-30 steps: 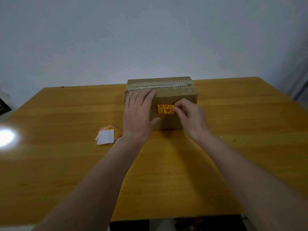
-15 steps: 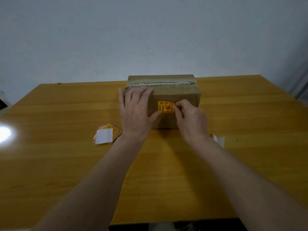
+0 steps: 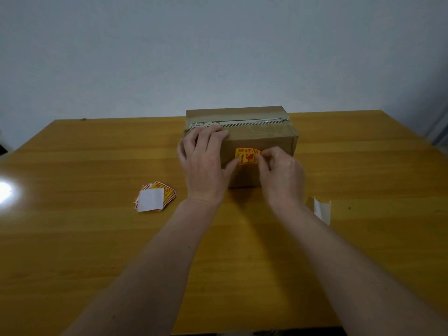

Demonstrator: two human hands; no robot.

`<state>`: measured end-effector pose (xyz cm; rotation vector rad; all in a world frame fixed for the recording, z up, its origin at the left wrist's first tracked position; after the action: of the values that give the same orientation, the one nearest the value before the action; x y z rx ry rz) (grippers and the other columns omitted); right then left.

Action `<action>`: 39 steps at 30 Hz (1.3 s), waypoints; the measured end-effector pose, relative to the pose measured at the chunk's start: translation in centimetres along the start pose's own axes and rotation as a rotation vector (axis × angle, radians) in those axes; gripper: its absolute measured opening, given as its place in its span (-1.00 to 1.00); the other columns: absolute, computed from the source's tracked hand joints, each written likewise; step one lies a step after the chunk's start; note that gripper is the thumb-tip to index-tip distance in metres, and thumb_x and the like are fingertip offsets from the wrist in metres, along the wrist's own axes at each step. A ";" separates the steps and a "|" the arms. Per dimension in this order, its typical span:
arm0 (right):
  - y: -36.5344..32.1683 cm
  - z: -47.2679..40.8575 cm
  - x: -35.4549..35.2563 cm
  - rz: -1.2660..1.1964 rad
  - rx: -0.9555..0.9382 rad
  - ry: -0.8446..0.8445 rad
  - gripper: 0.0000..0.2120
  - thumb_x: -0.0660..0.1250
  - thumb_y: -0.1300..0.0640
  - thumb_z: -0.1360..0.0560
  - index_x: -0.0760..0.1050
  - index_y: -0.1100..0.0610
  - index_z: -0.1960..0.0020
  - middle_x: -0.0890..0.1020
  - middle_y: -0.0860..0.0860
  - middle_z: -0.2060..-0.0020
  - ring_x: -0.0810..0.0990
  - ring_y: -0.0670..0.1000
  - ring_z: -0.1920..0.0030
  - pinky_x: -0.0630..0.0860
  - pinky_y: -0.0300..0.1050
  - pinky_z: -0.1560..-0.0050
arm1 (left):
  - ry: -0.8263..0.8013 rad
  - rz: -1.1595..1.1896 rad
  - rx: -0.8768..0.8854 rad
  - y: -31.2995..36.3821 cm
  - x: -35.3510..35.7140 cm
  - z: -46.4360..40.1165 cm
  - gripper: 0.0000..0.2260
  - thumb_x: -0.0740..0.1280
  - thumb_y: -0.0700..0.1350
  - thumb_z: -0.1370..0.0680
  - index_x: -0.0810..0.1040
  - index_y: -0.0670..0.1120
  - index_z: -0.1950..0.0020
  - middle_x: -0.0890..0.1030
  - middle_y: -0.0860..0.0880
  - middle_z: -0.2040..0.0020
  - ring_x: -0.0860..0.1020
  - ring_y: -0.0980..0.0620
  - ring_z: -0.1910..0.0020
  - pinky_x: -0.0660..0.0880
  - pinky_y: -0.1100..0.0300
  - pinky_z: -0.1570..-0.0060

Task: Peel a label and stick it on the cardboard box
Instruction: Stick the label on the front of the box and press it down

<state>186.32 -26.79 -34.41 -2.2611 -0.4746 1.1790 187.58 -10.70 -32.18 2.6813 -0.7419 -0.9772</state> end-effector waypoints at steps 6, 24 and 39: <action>-0.2 -0.3 -0.1 0.021 -0.012 0.008 -0.78 0.27 0.03 -0.55 0.58 0.14 -0.08 0.66 0.05 0.27 0.53 -0.02 0.34 0.49 -0.09 0.30 | -0.009 0.008 0.013 -0.2 0.1 -0.6 -0.49 0.55 0.05 -0.22 0.51 0.00 -0.10 0.55 0.03 -0.18 0.34 -0.05 -0.22 0.35 -0.13 -0.22; -0.6 -1.7 -2.0 0.224 -0.112 0.053 -0.65 0.34 -0.11 -0.47 0.42 0.13 0.33 0.43 -0.01 0.45 0.43 0.06 0.41 0.14 -0.22 0.45 | -0.117 -0.064 -0.002 0.0 0.8 -1.2 -0.44 0.56 0.06 -0.22 0.48 0.01 -0.15 0.56 0.06 -0.21 0.38 -0.09 -0.28 0.29 -0.14 -0.28; 5.5 -1.4 0.5 0.153 0.271 -0.101 -0.49 0.33 -0.29 -0.38 0.36 0.11 0.46 0.41 0.00 0.52 0.38 0.03 0.47 0.20 -0.16 0.49 | -0.150 -0.131 -0.008 -0.3 1.2 -2.0 -0.37 0.54 0.16 -0.21 0.48 0.10 -0.24 0.51 0.08 -0.24 0.36 -0.10 -0.27 0.27 -0.12 -0.27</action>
<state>188.02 -31.28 -37.38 -2.0397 -0.1678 1.3503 189.78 -11.02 -31.47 2.7010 -0.5936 -1.2213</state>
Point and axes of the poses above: each hand's wrist, its own z-axis away from the middle knuckle, its own x-axis out of the palm, y = z × x, the point moved 10 cm from there along -z, towards the middle knuckle
